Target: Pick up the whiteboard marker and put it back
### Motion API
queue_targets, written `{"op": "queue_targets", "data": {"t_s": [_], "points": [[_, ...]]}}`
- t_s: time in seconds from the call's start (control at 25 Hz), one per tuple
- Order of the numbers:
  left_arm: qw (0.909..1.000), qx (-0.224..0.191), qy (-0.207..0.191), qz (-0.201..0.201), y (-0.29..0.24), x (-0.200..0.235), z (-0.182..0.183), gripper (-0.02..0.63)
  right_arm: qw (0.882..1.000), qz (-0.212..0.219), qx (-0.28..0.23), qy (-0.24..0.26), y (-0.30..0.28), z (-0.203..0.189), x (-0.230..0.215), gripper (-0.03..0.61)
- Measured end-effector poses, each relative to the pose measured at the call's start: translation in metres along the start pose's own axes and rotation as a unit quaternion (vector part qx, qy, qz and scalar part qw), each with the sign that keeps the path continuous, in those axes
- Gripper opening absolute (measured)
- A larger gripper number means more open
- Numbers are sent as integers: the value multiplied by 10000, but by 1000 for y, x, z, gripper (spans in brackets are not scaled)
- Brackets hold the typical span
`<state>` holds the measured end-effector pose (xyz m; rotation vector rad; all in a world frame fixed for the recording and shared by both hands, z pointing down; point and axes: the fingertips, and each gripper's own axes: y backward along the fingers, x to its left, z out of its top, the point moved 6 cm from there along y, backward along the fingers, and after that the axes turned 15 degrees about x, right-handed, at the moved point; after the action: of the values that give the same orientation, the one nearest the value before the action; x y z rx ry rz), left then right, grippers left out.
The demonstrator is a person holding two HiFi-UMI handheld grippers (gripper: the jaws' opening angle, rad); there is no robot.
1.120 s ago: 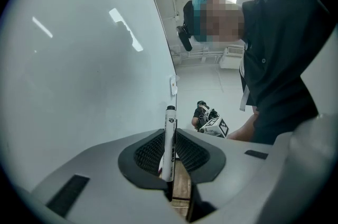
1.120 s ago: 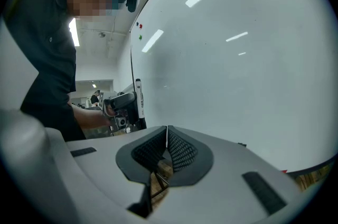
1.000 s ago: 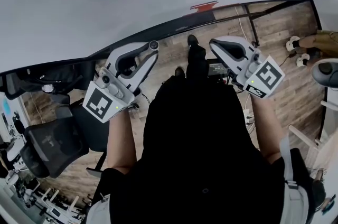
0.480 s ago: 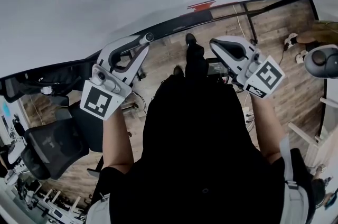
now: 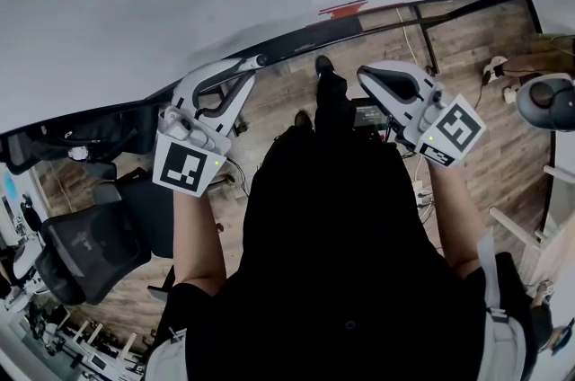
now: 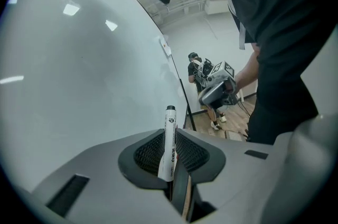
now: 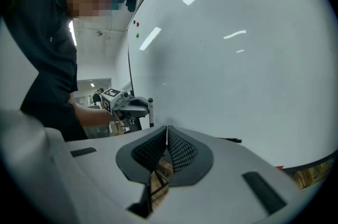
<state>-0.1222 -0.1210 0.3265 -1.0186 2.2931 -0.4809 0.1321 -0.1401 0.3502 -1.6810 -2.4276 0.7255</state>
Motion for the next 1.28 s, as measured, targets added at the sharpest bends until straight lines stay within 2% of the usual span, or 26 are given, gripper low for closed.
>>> {"op": "queue_targets", "data": {"t_s": [0.2,0.36,0.56,0.72,0.92,1.28], "points": [[9995,256,-195,72,-10,-2,-7,75,10000,11,17,14,-1,2,0,20],[9985,475,-172,191,-16,-1,-21,75,10000,31,46,40,-4,3,0,20],[9938,1032,-285,300,-28,-4,-44,75,10000,26,63,57,-4,5,-1,21],[9900,1326,-328,344,-36,-4,-55,75,10000,11,61,59,-4,5,-2,20],[9814,1808,-591,256,-49,-7,-73,75,10000,0,71,48,-4,4,-1,20],[9723,2246,-652,18,-64,-13,-102,75,10000,-18,80,19,-3,2,-2,20]]}}
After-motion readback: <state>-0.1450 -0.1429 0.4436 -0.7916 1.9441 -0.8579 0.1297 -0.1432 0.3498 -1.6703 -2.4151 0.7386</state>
